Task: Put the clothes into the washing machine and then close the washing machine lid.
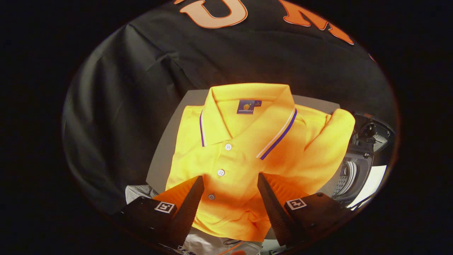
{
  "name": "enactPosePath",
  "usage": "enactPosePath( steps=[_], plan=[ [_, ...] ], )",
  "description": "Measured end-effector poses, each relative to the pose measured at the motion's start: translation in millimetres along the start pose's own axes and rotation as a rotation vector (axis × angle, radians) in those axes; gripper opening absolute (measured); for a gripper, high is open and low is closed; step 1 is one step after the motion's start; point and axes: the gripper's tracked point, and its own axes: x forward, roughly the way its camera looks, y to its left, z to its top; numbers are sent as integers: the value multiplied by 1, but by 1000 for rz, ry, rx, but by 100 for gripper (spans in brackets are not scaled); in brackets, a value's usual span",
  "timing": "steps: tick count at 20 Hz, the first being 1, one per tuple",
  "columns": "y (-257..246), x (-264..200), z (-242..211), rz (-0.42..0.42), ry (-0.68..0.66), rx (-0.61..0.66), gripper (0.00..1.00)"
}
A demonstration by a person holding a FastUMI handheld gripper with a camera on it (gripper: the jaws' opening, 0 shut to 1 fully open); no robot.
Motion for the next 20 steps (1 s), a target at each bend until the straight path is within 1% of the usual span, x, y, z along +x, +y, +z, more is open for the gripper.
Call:
enactPosePath(
  steps=[3,7,10,14,16,19,20],
  plan=[
    [2,2,2,-65,11,-41,97],
    [-1,10,-7,-171,100,-204,98],
    [-4,7,-8,-177,148,-214,98],
    [-4,8,-9,-168,179,-230,95],
    [-3,8,-9,-161,187,-245,89],
    [6,7,-7,-94,166,-257,58],
    [4,8,-1,-86,145,-260,34]
  ],
)
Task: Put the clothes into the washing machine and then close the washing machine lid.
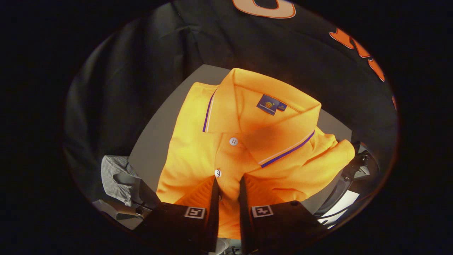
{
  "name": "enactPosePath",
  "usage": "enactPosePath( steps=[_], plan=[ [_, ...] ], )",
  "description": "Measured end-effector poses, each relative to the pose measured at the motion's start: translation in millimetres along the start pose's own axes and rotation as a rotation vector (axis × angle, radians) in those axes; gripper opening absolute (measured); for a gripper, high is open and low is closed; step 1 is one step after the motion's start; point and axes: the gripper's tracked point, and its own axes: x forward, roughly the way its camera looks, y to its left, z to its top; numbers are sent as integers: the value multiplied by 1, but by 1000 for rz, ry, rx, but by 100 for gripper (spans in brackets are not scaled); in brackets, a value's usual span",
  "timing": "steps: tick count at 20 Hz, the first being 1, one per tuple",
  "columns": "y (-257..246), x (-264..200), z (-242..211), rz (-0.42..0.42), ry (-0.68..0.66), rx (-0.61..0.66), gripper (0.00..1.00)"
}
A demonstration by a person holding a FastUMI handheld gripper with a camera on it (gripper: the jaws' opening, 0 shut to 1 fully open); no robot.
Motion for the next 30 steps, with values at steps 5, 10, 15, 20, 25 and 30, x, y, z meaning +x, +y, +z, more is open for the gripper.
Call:
enactPosePath(
  steps=[5,10,15,20,25,30],
  plan=[
    [3,0,4,34,-248,-63,13],
    [-1,-13,19,-1,-616,-107,13],
    [-20,-58,53,-36,-925,-143,12],
    [-37,-145,58,-71,-1072,-141,12],
    [-74,-214,51,-169,-1190,-83,12],
    [-134,-279,30,-346,-1262,23,12]
  ],
)
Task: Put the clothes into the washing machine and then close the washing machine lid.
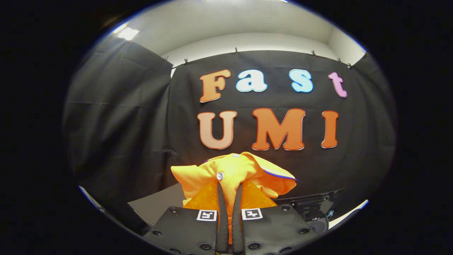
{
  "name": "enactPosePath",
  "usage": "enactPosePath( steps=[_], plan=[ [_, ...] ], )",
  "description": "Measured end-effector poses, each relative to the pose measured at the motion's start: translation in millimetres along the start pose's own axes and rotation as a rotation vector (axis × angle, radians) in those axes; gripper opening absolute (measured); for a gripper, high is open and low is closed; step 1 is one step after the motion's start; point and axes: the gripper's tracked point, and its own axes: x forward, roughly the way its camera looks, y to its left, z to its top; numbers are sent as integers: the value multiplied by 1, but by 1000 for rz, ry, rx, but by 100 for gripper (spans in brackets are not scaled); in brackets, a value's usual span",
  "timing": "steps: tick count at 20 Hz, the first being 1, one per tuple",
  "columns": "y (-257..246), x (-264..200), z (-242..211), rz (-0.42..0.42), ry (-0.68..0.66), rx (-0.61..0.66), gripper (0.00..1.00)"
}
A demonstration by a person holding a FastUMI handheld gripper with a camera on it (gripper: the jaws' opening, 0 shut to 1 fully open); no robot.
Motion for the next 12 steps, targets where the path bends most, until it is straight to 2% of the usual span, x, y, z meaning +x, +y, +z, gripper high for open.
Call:
enactPosePath(
  steps=[6,9,12],
  plan=[
    [-99,-29,-1,-243,14,-72,12],
    [-140,-33,-27,-291,51,-80,12],
    [-177,-23,-65,-286,93,-62,12]
  ],
)
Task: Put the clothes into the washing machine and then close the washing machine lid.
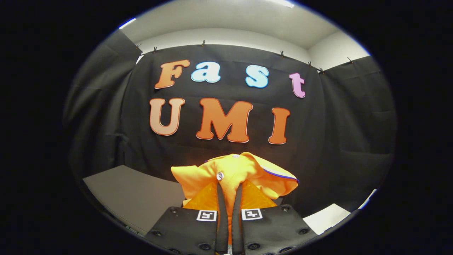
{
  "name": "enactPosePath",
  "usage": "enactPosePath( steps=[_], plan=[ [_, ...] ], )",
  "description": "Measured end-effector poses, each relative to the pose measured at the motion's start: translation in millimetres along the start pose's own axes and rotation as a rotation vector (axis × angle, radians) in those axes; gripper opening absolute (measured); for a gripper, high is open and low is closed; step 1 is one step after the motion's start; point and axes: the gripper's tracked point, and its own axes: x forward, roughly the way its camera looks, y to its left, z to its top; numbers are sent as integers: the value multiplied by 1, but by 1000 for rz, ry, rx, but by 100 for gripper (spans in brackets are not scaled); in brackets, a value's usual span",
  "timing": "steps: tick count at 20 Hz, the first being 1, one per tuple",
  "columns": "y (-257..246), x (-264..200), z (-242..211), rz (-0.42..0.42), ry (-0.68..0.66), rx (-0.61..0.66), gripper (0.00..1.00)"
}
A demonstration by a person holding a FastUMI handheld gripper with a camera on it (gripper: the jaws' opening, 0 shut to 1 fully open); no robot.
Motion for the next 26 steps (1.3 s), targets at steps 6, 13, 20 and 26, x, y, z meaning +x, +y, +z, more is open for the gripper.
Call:
enactPosePath(
  steps=[6,13,20,26],
  plan=[
    [-52,59,-94,50,122,77,12],
    [-89,107,-221,70,319,149,12],
    [-82,132,-366,149,615,156,12],
    [-64,139,-435,221,847,195,12]
  ],
)
